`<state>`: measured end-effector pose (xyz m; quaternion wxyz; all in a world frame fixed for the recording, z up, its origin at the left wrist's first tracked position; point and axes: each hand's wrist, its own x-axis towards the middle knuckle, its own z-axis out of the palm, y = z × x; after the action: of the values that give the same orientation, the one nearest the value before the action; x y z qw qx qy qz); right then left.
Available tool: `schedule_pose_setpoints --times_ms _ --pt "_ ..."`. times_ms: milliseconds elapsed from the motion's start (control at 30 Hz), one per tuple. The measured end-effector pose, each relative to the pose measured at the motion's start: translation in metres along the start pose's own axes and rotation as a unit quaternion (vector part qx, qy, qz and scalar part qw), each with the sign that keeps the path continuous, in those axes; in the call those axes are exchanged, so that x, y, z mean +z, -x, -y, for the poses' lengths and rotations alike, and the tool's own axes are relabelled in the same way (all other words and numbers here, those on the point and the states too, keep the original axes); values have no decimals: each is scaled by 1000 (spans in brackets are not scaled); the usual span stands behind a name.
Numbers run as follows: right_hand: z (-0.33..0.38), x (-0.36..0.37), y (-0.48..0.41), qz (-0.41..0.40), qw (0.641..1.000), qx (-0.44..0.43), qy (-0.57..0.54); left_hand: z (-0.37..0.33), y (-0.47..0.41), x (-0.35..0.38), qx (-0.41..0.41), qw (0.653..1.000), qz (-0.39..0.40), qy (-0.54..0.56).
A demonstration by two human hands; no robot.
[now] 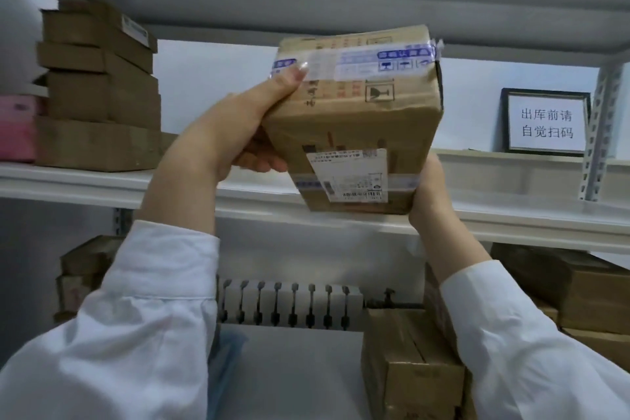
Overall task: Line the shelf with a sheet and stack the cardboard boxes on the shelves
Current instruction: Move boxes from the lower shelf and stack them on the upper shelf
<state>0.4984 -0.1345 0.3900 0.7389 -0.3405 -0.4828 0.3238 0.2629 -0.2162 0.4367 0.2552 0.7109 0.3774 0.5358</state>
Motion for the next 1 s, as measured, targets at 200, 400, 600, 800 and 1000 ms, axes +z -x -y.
schedule_pose_setpoints --times_ms 200,400,600,800,1000 --pt "-12 11 -21 -69 997 32 22 24 -13 33 -21 994 -49 98" --pt "-6 19 -14 67 992 71 -84 62 -28 55 -19 981 -128 143" --pt "-14 22 -2 175 984 20 23 101 -42 63 -39 974 -196 110" --pt "-42 25 -16 124 969 -59 206 131 -55 63 -66 961 -214 -161" --pt "-54 34 -19 165 950 -95 248 139 -65 55 -117 920 -202 -314"
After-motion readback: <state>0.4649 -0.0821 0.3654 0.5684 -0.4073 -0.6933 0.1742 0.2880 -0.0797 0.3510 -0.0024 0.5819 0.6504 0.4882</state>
